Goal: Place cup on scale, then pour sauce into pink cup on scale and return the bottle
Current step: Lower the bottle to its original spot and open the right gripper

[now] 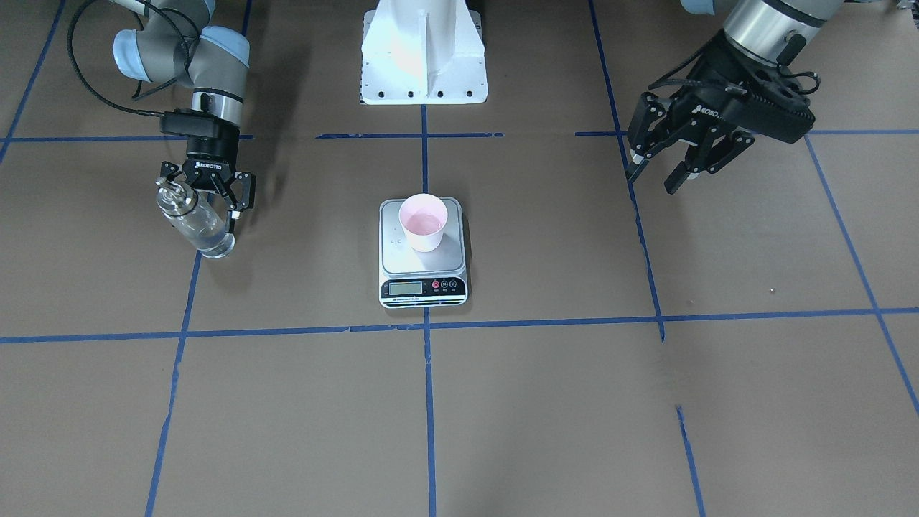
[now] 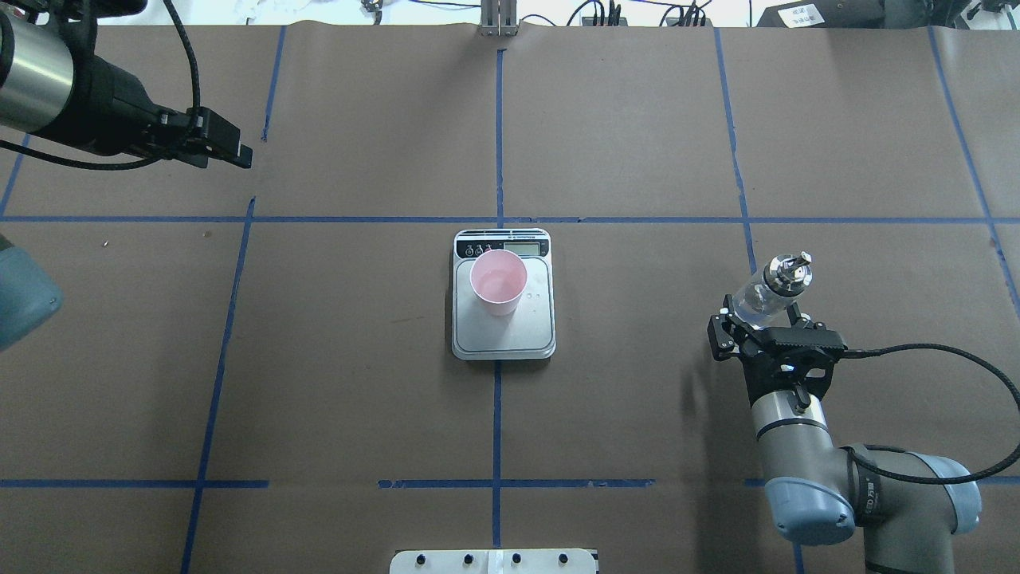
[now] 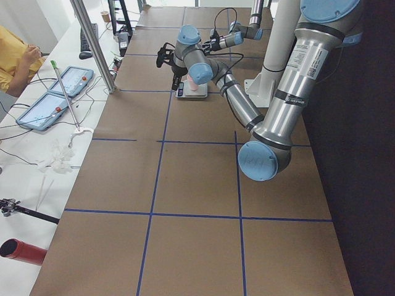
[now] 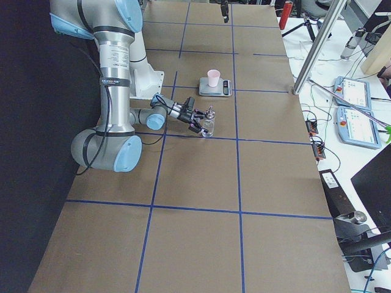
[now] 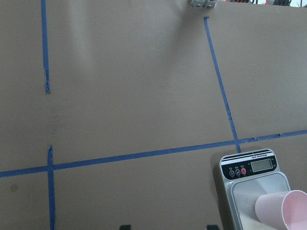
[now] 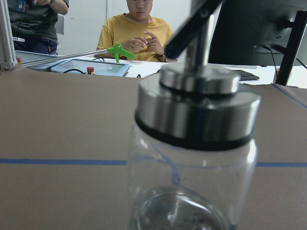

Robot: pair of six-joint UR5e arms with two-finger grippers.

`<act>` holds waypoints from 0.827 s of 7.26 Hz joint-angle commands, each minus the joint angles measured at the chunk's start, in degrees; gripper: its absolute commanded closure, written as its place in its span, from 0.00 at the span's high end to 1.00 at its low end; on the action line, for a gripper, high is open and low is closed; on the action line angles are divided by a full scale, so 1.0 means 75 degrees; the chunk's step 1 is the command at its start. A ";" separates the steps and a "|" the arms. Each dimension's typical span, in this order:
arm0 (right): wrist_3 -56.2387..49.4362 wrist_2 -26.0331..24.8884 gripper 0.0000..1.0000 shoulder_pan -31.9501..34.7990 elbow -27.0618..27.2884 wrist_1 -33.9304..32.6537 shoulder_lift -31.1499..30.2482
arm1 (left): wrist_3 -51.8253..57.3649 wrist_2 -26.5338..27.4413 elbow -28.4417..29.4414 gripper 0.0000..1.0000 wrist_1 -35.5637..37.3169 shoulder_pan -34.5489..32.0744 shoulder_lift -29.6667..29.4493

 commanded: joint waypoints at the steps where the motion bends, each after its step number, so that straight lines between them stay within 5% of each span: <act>1: 0.0010 -0.0009 1.00 -0.0005 0.0062 0.0016 0.0005 | 0.0000 0.0000 -0.0004 0.61 0.0000 0.0005 0.0012; 6: 0.0350 -0.0278 1.00 -0.0766 0.0191 0.0028 -0.0345 | -0.0035 0.0000 0.0008 0.62 0.0012 0.0005 -0.0035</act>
